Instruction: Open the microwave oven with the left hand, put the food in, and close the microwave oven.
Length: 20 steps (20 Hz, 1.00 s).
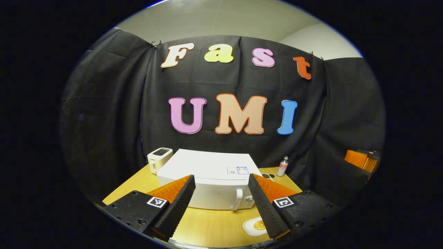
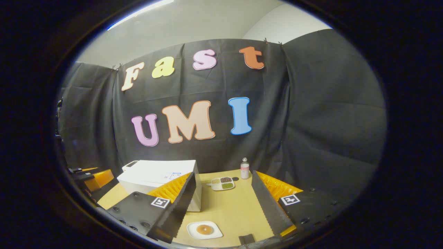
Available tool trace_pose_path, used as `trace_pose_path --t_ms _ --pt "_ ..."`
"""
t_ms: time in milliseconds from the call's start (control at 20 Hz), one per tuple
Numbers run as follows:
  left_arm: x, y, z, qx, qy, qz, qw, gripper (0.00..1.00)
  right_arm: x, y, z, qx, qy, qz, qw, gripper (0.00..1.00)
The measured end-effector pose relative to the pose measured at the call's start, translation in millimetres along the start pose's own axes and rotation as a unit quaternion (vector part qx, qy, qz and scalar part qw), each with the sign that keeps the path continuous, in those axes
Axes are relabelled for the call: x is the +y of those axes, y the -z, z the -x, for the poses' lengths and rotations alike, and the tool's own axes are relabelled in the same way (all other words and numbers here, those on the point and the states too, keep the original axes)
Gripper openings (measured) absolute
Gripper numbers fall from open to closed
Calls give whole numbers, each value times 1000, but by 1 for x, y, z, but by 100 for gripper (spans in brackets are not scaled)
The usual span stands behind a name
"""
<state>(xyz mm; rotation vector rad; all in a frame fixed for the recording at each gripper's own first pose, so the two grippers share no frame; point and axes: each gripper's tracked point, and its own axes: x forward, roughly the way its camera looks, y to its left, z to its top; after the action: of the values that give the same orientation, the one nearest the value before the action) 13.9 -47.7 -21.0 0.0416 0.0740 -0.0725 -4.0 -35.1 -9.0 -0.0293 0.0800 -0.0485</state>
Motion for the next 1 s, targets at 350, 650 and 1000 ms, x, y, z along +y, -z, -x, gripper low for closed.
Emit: trace_pose_path --t_ms 350,650,1000 --pt "-15 69 -25 88 33 -14 995 97 -17 10 0 17 24 9 1000 92" --pt "-22 123 -52 153 47 -16 987 97 -29 27 -2 39 61 8 997 92" --pt "-36 195 -92 217 85 -44 971 97 -48 40 5 52 111 -17 992 99"
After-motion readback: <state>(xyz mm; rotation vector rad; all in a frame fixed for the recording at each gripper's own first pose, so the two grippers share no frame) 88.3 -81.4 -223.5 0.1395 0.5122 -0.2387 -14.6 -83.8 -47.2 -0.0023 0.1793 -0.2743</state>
